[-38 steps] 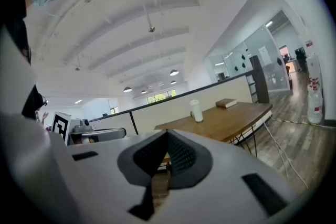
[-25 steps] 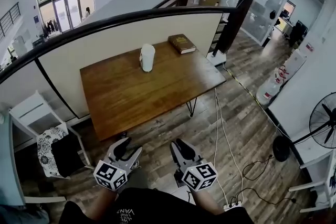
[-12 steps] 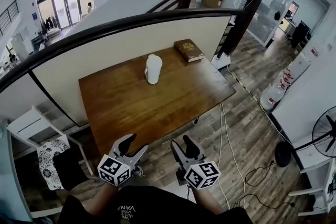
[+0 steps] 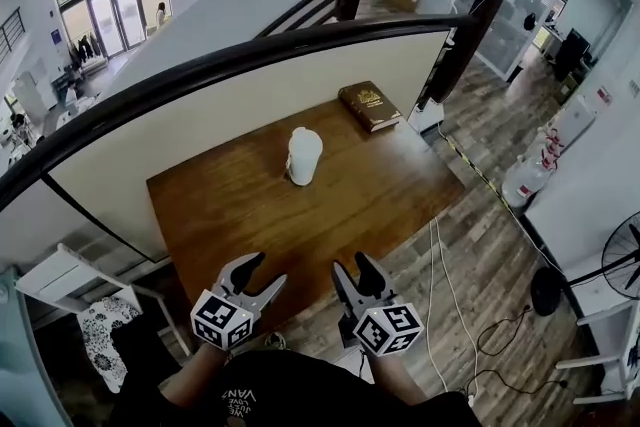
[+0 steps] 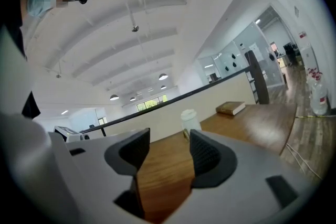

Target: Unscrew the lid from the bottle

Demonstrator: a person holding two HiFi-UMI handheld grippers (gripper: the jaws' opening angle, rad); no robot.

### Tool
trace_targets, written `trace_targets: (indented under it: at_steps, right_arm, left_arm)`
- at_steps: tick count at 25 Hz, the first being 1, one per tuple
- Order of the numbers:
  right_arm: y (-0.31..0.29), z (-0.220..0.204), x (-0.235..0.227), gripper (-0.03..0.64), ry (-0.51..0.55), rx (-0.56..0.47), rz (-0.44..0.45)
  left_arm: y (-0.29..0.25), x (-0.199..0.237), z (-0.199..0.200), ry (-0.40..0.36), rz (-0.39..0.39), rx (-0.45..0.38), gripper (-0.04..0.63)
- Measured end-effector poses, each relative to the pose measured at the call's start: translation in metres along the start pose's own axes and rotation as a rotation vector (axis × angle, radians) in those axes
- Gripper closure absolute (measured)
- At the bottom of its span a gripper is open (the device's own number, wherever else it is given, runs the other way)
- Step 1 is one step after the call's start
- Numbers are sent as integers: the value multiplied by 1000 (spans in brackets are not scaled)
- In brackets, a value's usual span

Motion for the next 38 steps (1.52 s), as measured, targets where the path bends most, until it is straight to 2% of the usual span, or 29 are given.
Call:
trace_targets:
  at_steps: [8, 14, 26, 30, 38]
  right_arm:
    - [-44, 0, -36, 407, 2, 28, -37]
    - [-82, 10, -82, 407, 11, 68, 2]
    - [-150, 18, -155, 407, 32, 198, 180]
    - [-166, 16, -172, 407, 37, 229, 217]
    - [-190, 13, -199, 407, 32, 272, 270]
  left_arm:
    - [-49, 32, -14, 4, -38, 55, 356]
    - [-106, 43, -29, 14, -18, 74, 326]
    - [-221, 60, -37, 6, 110, 125, 287]
    - [-247, 71, -47, -4, 135, 137, 279]
    - [-280, 99, -43, 37, 246, 119, 252]
Point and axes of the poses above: the fingertips, and each gripper's own axes: y backward along the fingers, x to its left, z out of its top, the point moved 4 cm from there along y, backward along the fingers, and after that the axes turned 11 degrees about z, right-handed, at the moved point
